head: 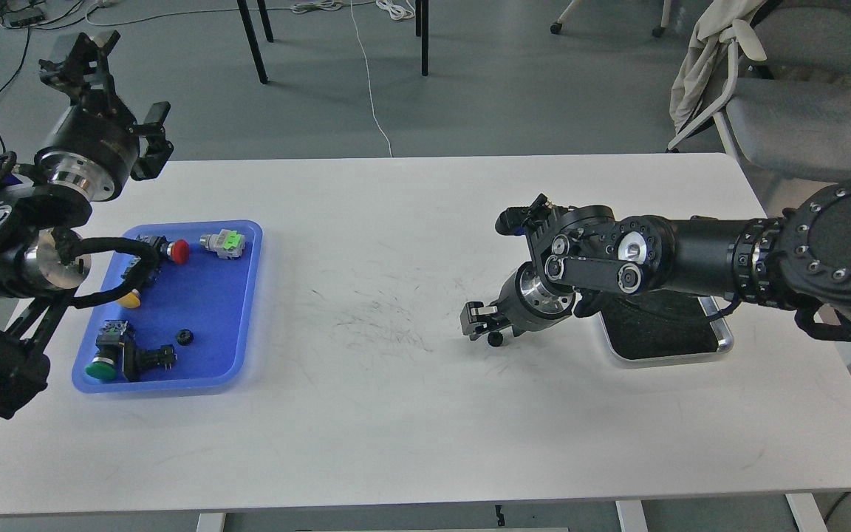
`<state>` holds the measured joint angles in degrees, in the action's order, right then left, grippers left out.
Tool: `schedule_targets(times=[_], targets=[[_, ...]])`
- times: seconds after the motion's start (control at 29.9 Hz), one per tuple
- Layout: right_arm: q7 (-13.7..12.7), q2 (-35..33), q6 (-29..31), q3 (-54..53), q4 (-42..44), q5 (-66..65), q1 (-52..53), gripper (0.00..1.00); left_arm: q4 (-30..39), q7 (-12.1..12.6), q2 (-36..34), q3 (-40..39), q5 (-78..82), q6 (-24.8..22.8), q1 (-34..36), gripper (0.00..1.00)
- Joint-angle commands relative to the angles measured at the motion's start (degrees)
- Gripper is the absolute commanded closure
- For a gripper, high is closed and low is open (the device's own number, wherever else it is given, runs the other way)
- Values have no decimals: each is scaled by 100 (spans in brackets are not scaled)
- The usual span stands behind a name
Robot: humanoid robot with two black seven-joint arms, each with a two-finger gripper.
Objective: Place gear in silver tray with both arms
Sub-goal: 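Grasp the black gear with the right gripper and lift it, then carry the gear over the silver tray and open the right gripper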
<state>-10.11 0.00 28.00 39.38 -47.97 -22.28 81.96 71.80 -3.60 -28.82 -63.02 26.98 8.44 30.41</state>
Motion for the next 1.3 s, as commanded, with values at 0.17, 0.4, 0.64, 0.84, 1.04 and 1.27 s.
schedule_targets(times=[0.17,0.4,0.64,0.84,1.04,1.27], targets=[[-18,0,0,0,-19,-5,4,44,0,0,25,9,0,0,0,2],[-97,0,0,35,-28,-31,30,69,0,0,16,0,0,9,0,2],[-106,0,0,44,-28,-5,65,99,0,0,16,0,0,18,0,2],[-97,0,0,-79,16,21,249,99,0,0,7,-9,0,18,0,2],[-88,0,0,-904,51,171,1153,99,-9,0,7,0,0,18,0,2],[-27,-955,0,-1170,-133,31,2007,98,-9,0,7,0,-9,18,0,2]])
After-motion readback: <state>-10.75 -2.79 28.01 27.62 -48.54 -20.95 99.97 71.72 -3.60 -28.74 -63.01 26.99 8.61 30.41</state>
